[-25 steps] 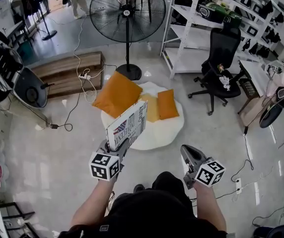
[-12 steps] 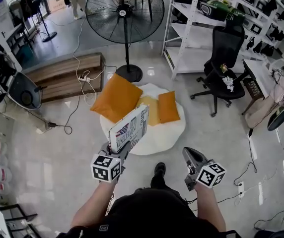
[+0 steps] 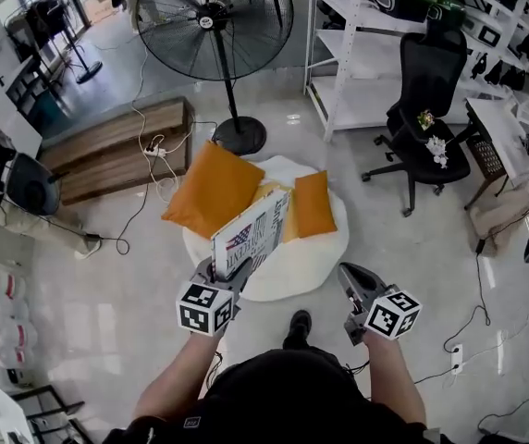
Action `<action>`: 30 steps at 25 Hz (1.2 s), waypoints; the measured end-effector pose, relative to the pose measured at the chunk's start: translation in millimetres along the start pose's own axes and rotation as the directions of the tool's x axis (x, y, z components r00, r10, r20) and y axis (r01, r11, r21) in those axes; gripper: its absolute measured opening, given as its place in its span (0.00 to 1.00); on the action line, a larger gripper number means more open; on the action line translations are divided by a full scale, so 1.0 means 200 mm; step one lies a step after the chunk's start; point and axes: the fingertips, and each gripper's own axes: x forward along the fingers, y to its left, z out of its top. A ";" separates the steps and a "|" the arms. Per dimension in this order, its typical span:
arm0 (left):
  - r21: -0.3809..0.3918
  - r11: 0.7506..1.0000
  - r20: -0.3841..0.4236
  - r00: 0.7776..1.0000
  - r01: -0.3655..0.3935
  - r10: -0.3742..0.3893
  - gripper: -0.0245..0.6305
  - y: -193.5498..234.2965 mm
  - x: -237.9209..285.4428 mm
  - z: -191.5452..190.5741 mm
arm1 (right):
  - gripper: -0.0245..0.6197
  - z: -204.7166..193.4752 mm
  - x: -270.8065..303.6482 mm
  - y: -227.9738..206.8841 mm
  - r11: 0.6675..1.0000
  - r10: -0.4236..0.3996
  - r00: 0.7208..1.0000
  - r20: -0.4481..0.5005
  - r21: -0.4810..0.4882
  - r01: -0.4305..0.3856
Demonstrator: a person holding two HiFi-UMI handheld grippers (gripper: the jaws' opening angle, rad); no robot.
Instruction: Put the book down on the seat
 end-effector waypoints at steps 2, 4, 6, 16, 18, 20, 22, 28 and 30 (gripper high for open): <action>0.006 1.000 -0.006 1.000 -0.012 0.012 0.28 0.00 0.07 0.07 | 0.06 0.07 0.04 -0.08 1.000 0.018 1.000 -0.007 0.001 -0.018; 0.007 1.000 -0.004 1.000 -0.022 0.022 0.28 -0.01 0.13 0.12 | 0.06 0.13 0.07 -0.15 1.000 0.029 0.999 -0.014 -0.006 -0.029; 0.000 1.000 0.003 1.000 -0.027 0.027 0.28 -0.01 0.19 0.15 | 0.06 0.16 0.10 -0.22 0.999 0.029 0.999 -0.021 -0.013 -0.030; -0.064 0.998 -0.009 1.000 -0.011 0.011 0.28 0.23 0.36 0.12 | 0.06 0.20 0.34 -0.30 1.000 -0.022 0.998 -0.065 -0.005 0.022; -0.064 0.998 -0.012 1.000 -0.009 0.008 0.28 0.33 0.38 0.12 | 0.06 0.23 0.41 -0.28 0.999 -0.041 0.997 -0.064 -0.010 0.041; -0.045 0.999 -0.018 1.000 -0.001 0.000 0.28 0.41 0.40 0.12 | 0.06 0.26 0.47 -0.24 0.998 -0.051 0.997 -0.058 -0.025 0.050; -0.027 0.999 -0.027 0.999 0.018 -0.018 0.28 0.45 0.44 0.14 | 0.06 0.29 0.50 -0.22 0.997 -0.063 0.997 -0.051 -0.040 0.061; -0.048 0.998 -0.037 0.998 0.049 -0.051 0.28 0.47 0.51 0.14 | 0.06 0.26 0.55 -0.29 0.995 -0.101 0.993 -0.054 0.001 0.101; -0.054 0.997 -0.057 0.997 0.047 -0.050 0.28 0.49 0.53 0.11 | 0.06 0.24 0.59 -0.31 0.995 -0.097 0.993 -0.061 0.014 0.098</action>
